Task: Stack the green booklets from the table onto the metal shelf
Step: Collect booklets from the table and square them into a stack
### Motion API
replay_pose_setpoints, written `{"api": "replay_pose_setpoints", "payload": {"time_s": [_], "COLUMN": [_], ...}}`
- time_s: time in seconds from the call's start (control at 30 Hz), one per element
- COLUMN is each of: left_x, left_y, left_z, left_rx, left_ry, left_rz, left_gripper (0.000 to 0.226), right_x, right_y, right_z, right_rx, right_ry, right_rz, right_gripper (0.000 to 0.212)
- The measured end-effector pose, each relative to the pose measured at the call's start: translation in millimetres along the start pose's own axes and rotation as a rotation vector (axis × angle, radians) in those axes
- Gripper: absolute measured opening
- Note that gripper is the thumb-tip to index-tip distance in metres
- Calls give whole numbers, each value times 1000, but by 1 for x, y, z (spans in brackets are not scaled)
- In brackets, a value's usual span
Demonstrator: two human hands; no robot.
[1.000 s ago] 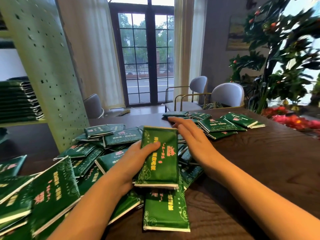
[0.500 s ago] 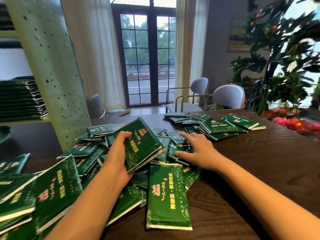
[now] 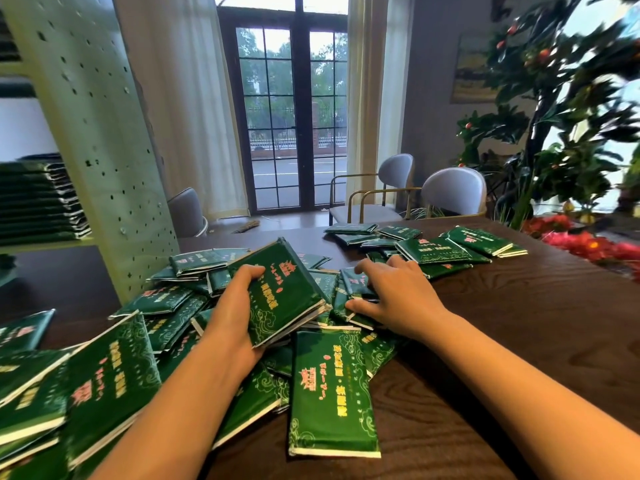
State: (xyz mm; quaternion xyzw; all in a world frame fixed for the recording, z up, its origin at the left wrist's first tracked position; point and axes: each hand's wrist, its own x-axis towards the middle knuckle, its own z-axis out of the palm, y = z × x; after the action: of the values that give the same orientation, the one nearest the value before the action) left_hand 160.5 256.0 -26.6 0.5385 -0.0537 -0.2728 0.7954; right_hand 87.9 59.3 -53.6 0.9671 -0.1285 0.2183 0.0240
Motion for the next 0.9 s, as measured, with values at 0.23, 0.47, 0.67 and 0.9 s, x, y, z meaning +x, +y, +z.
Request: {"api": "replay_pose_setpoints", "payload": {"time_s": [0.23, 0.47, 0.67, 0.9], "left_x": [3, 1, 7, 10], "left_y": [2, -1, -1, -1], "left_z": [-1, 6, 3, 3], "left_rx": [4, 19, 29, 9], "left_ry": [-30, -19, 52, 50], "left_rz": [-29, -23, 84, 115], "left_gripper": [18, 26, 31, 41], "right_x": [-2, -4, -3, -14], "right_y": [9, -2, -21, -43], "right_z": [-5, -22, -33, -25], "right_rx": [366, 1193, 1745, 1411], "right_ry": [432, 524, 234, -44], "right_rz": [71, 263, 262, 59], "right_gripper": [16, 43, 50, 52]}}
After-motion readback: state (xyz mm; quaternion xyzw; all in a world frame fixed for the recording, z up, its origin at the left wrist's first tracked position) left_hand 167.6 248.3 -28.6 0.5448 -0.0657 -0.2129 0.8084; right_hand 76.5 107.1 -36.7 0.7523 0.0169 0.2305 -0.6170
